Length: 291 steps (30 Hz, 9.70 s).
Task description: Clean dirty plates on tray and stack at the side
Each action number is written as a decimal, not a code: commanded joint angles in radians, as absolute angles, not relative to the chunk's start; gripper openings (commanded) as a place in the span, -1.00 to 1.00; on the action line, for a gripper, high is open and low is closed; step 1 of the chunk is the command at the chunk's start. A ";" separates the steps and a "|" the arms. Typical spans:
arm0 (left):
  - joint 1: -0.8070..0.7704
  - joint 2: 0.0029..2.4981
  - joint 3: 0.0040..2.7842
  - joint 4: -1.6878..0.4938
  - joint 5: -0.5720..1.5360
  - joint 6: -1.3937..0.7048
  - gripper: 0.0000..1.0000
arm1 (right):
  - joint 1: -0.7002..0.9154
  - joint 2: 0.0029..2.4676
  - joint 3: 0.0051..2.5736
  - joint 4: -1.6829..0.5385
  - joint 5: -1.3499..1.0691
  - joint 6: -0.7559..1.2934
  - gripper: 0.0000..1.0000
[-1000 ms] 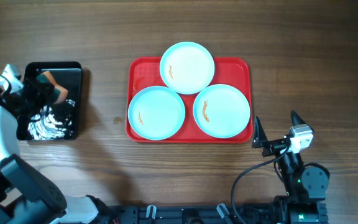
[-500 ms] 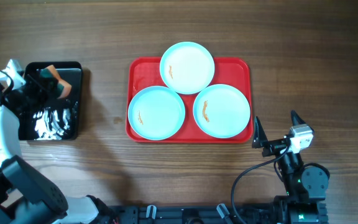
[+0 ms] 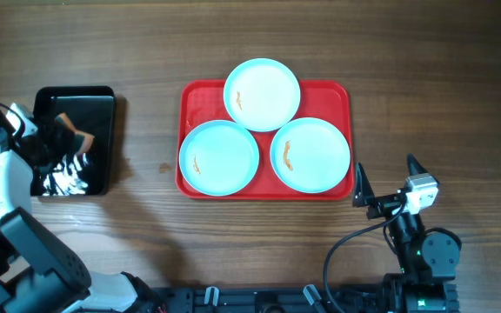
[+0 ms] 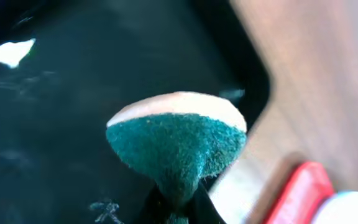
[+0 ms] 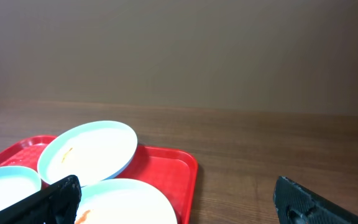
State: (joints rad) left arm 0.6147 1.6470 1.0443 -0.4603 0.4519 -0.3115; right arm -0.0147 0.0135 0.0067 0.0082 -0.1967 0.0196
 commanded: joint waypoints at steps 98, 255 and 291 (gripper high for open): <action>-0.439 1.396 1.092 -0.758 0.307 -0.352 -0.92 | -0.010 0.004 0.005 0.013 -0.183 0.002 1.00; -0.353 1.689 1.031 -0.715 -0.034 -0.480 -0.92 | 0.517 1.994 1.248 -0.436 -0.366 0.500 -0.21; -0.317 1.689 1.030 -0.646 0.101 -0.480 -0.92 | 0.542 2.006 1.197 -0.474 -0.284 0.587 -0.72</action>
